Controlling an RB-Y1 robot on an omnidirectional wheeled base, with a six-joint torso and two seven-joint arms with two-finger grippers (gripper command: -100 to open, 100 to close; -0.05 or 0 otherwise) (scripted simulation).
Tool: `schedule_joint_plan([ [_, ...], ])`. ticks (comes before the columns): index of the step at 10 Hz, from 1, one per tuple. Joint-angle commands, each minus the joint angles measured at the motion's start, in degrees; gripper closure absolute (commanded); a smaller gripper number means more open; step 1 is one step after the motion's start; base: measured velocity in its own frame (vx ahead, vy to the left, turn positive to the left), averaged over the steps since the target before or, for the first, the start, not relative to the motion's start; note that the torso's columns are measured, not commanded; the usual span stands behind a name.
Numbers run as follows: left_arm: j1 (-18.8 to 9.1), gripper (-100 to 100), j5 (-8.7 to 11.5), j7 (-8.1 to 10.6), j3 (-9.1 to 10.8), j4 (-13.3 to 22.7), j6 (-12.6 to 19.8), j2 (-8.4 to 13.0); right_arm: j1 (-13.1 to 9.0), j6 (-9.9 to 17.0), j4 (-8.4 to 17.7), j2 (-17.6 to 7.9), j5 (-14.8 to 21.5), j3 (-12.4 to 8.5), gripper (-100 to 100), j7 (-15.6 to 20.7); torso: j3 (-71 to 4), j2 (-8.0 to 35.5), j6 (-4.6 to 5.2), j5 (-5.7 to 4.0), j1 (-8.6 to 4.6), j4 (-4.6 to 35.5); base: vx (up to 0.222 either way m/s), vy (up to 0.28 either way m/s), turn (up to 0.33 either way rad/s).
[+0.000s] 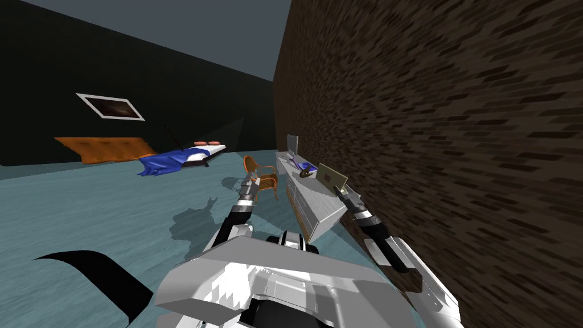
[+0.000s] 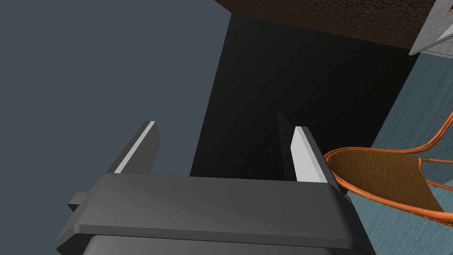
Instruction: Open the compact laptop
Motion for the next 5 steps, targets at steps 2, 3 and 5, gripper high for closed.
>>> schedule_joint_plan([
  [2, 0.0, 0, 0.0, 0.00, 0.01, 0.0, 0.0, 0.0, -2.2, 0.2, 5.2, -3.6, 4.8, -1.0, -100, 5.1, 0.0, 0.0, 0.07, -0.01, 0.00, 0.0, -0.020, -0.049, 0.086],
  [3, 0.0, 0, 0.0, 0.00, 0.00, 0.0, 0.0, 0.0, -3.1, 0.3, 7.1, -5.2, 6.6, -1.4, -100, 6.9, 0.0, 0.0, 0.01, 0.02, 0.08, 0.0, -0.027, -0.052, 0.238],
  [5, 0.0, 0, 0.0, 0.00, 0.01, 0.0, 0.0, 0.0, -4.0, 0.3, 9.8, -6.8, 8.4, -1.9, -100, 8.6, 0.0, 0.0, 0.06, 0.01, 0.06, 0.0, -0.019, -0.041, 0.107],
])
